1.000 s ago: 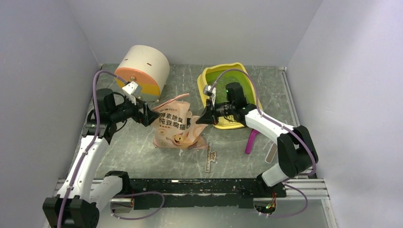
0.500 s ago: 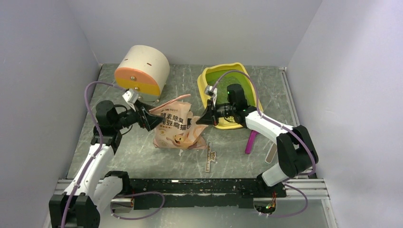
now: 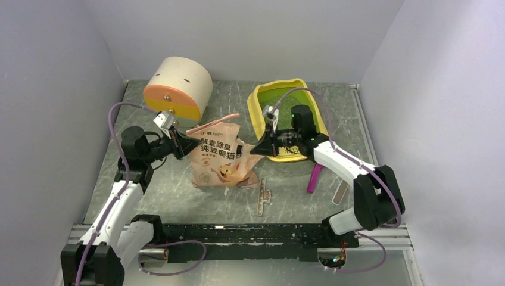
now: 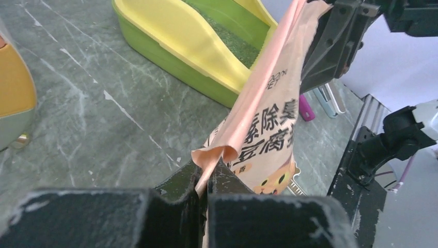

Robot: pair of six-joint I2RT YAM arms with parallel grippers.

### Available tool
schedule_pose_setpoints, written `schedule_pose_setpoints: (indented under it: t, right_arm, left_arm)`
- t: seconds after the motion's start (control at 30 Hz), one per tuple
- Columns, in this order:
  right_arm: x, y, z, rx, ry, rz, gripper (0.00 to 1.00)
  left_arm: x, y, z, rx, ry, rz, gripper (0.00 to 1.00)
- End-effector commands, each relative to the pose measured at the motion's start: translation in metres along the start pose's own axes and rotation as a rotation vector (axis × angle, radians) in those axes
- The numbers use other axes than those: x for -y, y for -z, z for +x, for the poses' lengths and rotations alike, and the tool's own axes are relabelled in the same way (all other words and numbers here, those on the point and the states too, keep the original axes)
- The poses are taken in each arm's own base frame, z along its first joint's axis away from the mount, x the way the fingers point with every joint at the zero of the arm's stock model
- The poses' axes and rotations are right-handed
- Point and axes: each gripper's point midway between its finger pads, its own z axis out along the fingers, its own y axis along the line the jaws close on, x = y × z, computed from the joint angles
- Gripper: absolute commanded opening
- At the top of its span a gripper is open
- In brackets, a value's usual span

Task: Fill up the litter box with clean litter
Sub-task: Close the cat litter bag at the center of the board.

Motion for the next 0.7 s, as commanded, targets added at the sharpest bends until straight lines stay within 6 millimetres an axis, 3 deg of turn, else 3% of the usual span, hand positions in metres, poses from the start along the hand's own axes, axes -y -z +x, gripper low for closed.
schedule_pose_setpoints:
  t: [0.0, 0.13, 0.23, 0.33, 0.43, 0.67]
  right_arm:
    - [-0.002, 0.027, -0.002, 0.046, -0.022, 0.052, 0.13]
    - [-0.007, 0.033, -0.012, 0.069, 0.047, 0.073, 0.47]
    - [-0.004, 0.035, -0.032, 0.108, 0.127, 0.104, 0.64]
    - [-0.002, 0.028, -0.044, 0.109, 0.198, 0.106, 0.89]
    - [0.001, 0.017, -0.049, 0.085, 0.228, 0.079, 0.92]
    - [-0.019, -0.013, -0.061, 0.075, 0.306, -0.041, 1.00]
  left_arm:
    - [-0.008, 0.006, -0.007, -0.003, -0.067, -0.080, 0.05]
    - [-0.002, 0.007, -0.006, -0.001, -0.081, -0.050, 0.05]
    - [0.006, 0.006, -0.006, 0.015, -0.086, 0.001, 0.05]
    - [0.012, 0.006, -0.006, 0.009, -0.092, 0.032, 0.05]
    - [0.011, 0.007, -0.006, 0.000, -0.109, 0.024, 0.05]
    - [0.009, 0.007, -0.005, -0.004, -0.101, 0.020, 0.05]
